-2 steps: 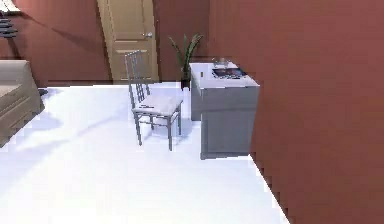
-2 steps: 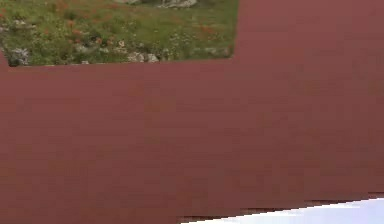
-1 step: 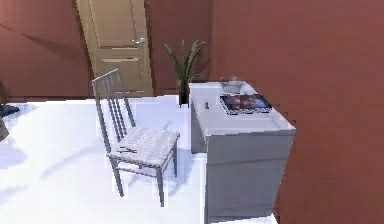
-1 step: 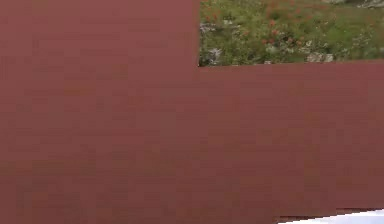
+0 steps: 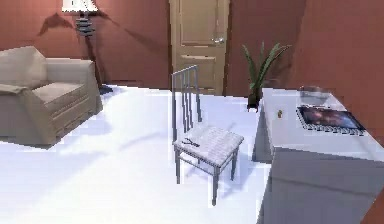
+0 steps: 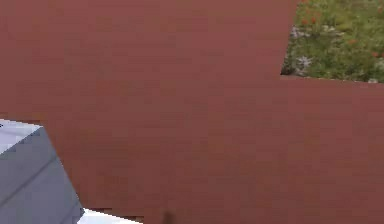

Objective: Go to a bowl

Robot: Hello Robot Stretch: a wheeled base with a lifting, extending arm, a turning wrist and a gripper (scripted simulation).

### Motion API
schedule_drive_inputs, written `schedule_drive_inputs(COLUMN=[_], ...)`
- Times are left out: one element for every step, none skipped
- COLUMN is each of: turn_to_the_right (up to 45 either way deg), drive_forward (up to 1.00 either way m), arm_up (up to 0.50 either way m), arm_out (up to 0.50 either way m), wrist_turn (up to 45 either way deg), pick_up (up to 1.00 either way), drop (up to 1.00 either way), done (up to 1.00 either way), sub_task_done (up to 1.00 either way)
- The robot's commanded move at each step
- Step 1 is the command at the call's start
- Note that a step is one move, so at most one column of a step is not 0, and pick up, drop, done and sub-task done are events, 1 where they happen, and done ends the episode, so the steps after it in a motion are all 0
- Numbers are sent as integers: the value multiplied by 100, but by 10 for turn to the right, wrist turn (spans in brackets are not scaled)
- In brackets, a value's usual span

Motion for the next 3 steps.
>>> schedule_drive_inputs(turn_to_the_right=[0, 450, 0], drive_forward=[55, 0, 0], arm_up=[0, 0, 0], arm_out=[0, 0, 0], wrist_turn=[0, 0, 0], pick_up=[0, 0, 0], drop=[0, 0, 0], done=[0, 0, 100], sub_task_done=[0, 0, 0])
